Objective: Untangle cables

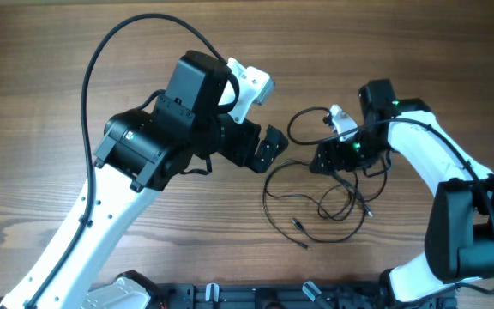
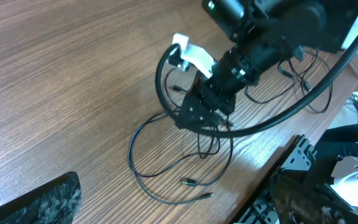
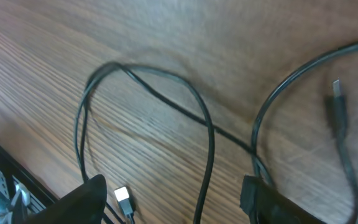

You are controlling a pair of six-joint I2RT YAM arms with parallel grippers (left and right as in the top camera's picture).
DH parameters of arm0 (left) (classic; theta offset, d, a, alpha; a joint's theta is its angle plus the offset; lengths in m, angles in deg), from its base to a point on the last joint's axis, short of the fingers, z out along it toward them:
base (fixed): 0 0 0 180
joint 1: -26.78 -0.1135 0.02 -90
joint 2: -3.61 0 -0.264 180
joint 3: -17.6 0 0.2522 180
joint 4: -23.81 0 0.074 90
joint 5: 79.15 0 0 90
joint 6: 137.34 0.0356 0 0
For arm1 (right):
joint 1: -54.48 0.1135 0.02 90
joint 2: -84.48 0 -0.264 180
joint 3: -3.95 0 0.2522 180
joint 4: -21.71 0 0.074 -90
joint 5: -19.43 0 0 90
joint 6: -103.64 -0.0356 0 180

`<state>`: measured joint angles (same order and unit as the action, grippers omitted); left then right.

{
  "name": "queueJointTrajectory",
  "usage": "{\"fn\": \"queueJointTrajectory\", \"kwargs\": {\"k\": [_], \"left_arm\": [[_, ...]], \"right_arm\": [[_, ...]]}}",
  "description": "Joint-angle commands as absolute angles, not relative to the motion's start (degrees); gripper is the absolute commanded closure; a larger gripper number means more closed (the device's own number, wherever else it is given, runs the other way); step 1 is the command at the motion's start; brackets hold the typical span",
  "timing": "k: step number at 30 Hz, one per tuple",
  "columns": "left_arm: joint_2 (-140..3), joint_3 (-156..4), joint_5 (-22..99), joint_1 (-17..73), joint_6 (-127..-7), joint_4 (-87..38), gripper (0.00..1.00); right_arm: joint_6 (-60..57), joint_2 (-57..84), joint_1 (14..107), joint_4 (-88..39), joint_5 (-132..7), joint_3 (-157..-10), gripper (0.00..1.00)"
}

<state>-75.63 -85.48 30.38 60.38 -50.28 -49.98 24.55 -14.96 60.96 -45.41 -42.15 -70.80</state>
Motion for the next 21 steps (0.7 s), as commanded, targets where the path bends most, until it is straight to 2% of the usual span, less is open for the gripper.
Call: {"fn": "queueJointTrajectory", "kwargs": {"k": [1, 3, 4, 5, 6, 7, 16, 21], "left_arm": [[-76.00, -86.18, 30.25, 60.43, -50.83, -49.85, 0.00], [-76.00, -86.18, 30.25, 60.43, -50.83, -49.85, 0.00], [-76.00, -86.18, 30.25, 60.43, -50.83, -49.85, 0.00], [-76.00, -86.18, 30.25, 60.43, -50.83, -49.85, 0.00], [-76.00, -86.18, 30.25, 60.43, -50.83, -49.85, 0.00], [-76.00, -86.18, 30.25, 60.43, -50.83, -49.85, 0.00], [-76.00, -86.18, 30.25, 60.43, -50.83, -49.85, 0.00], [-76.00, -86.18, 30.25, 60.43, -50.83, -49.85, 0.00]], "right_arm": [[22.57, -15.16, 62.51, -45.02, -42.76, -69.38, 0.31], [22.48, -15.16, 63.35, -45.00, -42.78, -69.03, 0.40], [22.43, -15.16, 63.85, -45.00, -42.78, -69.03, 0.54], [22.39, -15.16, 64.07, -45.02, -42.76, -69.03, 0.74], [21.93, -15.16, 64.26, -45.02, -42.81, -69.03, 0.89], [21.36, -15.16, 64.29, -45.04, -42.81, -69.03, 0.95], [17.91, -13.89, 64.26, -46.37, -46.24, -70.15, 0.95], [15.51, -7.03, 64.26, -48.60, -48.86, -78.23, 0.96]]}}
